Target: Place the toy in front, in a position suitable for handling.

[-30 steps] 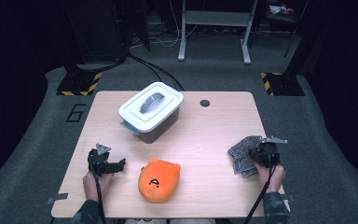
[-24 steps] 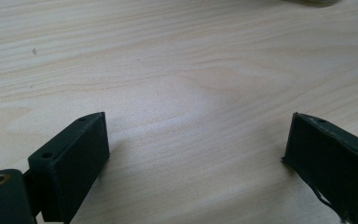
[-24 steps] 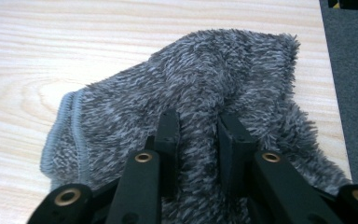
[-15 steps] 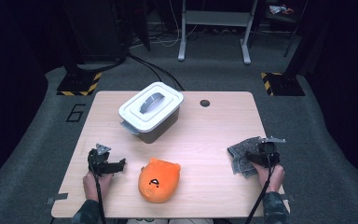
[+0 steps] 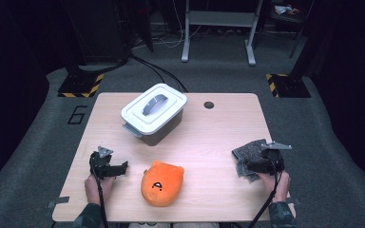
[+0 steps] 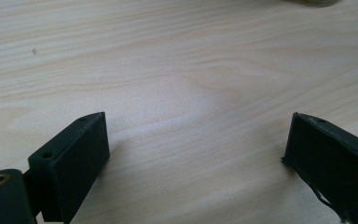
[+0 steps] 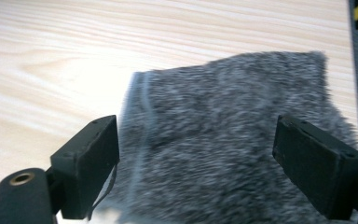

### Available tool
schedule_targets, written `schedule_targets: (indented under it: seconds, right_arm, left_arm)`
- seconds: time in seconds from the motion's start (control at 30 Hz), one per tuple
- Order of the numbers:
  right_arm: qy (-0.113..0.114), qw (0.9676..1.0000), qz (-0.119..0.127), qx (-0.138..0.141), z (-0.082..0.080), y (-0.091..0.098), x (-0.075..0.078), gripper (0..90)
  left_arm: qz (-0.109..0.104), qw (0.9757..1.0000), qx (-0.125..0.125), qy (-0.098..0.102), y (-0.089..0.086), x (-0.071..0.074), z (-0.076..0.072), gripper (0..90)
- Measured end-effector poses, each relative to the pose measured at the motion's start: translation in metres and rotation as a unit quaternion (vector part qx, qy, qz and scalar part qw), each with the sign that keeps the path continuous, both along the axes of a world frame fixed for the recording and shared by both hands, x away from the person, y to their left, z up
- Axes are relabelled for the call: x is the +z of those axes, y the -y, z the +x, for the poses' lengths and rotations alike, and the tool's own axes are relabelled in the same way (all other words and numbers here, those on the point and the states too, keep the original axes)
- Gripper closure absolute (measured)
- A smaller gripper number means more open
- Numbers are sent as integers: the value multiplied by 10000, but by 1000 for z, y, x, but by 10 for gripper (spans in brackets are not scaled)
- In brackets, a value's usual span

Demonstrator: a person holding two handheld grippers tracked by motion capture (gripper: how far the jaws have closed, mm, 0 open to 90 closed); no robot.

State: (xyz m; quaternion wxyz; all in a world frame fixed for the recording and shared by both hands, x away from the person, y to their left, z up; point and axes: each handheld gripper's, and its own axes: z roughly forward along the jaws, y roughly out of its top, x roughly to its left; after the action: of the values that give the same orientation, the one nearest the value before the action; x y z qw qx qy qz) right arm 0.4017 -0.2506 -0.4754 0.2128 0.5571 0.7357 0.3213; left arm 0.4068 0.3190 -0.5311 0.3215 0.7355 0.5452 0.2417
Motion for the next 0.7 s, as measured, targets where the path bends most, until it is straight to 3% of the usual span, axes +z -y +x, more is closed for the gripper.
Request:
schedule_targets:
  seconds: [0.3,0.7]
  right_arm:
    - [21,9981,79,605,-16,-24,9,75]
    - [-74,9904,155,1373,-30,-56,11,23]
  left_arm:
    - [1,10000,-1,0,0,0,0,59]
    - [0,10000,-2,2,0,0,0,61]
